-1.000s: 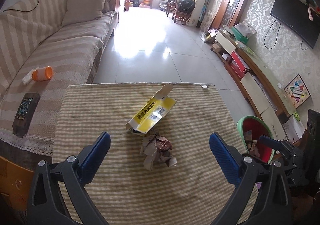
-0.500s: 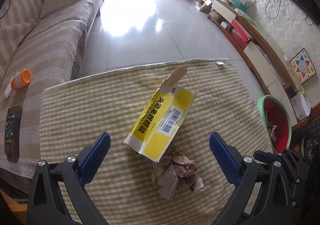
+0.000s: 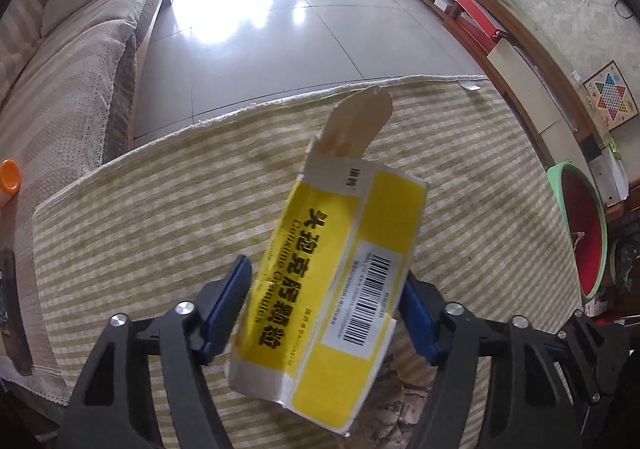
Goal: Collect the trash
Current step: 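Grasp the yellow medicine box with the left gripper while the right grasps crumpled paper, then lift and carry the yellow box and crumpled paper over the red bucket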
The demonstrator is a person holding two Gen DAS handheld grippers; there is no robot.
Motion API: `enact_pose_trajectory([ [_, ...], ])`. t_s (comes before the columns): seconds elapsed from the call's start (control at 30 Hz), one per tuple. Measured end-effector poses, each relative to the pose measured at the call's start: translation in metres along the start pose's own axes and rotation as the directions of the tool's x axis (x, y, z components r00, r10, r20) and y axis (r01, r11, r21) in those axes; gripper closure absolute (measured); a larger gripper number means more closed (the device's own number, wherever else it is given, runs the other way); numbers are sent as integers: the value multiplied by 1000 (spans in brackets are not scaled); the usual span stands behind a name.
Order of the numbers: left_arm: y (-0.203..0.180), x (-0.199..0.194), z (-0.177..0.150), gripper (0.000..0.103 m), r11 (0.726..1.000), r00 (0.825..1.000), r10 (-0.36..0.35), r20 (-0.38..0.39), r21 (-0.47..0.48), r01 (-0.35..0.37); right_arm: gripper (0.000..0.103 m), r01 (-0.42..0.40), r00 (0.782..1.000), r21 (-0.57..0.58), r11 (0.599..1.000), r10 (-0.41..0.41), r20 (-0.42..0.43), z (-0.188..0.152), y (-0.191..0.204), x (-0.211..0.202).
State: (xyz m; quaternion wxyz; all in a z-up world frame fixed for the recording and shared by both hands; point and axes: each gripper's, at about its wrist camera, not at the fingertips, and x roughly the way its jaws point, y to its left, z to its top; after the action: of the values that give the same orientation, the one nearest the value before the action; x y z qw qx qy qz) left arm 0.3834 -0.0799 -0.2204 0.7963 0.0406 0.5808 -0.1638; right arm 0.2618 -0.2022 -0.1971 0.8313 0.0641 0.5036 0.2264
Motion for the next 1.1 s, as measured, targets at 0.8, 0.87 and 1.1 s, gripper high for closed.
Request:
enact_pose_trajectory([
  [0.8, 77, -87, -55, 44, 963, 967, 41, 253, -267, 29, 58, 44, 997, -113, 993, -51, -61, 14, 53, 52],
  [0.87, 78, -94, -62, 44, 960, 964, 48, 261, -278, 28, 62, 57, 996, -125, 991, -64, -56, 11, 55, 47],
  [1.1, 73, -131, -98, 44, 952, 951, 74, 301, -306, 23, 63, 81, 997, -132, 988, -81, 10, 10, 64, 3],
])
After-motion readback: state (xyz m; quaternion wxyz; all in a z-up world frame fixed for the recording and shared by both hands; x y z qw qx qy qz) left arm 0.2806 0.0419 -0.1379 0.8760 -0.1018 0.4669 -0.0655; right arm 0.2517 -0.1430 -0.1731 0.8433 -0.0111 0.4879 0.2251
